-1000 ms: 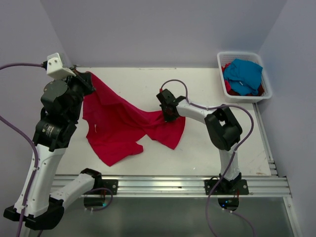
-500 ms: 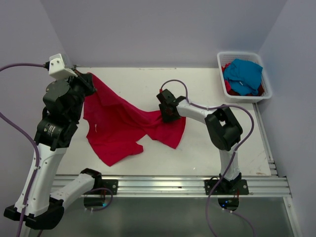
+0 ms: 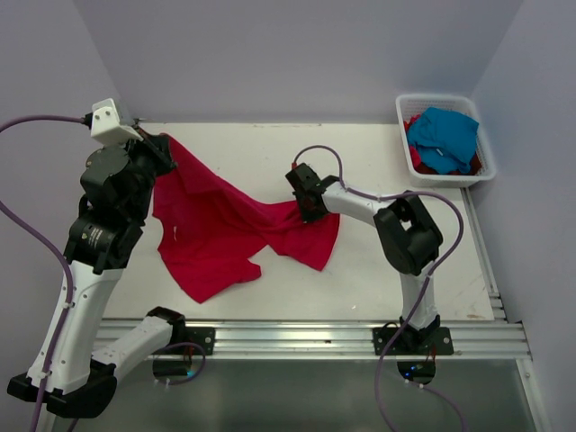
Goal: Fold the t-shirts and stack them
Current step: Flatten out the tshirt
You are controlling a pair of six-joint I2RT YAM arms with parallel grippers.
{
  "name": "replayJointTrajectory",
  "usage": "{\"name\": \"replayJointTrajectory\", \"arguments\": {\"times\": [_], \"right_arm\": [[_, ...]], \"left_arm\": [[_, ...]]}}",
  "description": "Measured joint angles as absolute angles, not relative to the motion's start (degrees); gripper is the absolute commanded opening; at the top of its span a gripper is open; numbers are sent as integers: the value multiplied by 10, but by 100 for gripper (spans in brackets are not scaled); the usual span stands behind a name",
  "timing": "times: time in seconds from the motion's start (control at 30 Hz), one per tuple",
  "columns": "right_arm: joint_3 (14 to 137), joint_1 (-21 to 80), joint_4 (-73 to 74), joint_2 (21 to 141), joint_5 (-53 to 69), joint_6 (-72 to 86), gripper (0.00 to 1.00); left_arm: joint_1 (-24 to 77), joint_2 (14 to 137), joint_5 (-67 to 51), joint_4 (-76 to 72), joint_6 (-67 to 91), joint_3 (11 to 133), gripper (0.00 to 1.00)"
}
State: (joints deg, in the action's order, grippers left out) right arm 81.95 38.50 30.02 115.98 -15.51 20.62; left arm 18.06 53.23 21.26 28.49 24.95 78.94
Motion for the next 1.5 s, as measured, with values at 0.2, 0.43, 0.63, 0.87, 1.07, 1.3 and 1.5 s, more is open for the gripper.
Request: {"name": "replayJointTrajectory", "arguments": {"times": [0.2,0.43,0.63,0.87,1.07,1.3,1.5], "right_arm": [[783,385,322,1113,-159,206,0],[766,385,364,979,-178,205,0],[766,385,387,947,-191,205,0],[764,385,401,945,-207,205,0],[745,386,398,852,-231,204,0],[743,386,359,626,-265,189,0],[746,386,350,522,-275,163,0]], "left_arm": [[181,532,213,285,249,789,0],[181,533,212,284,250,788,0],[181,534,210,284,250,779,0],[181,535,208,284,249,779,0],[181,526,192,266,229,775,0],[181,474,149,226,189,769,0],[181,429,114,218,169,770,0]]}}
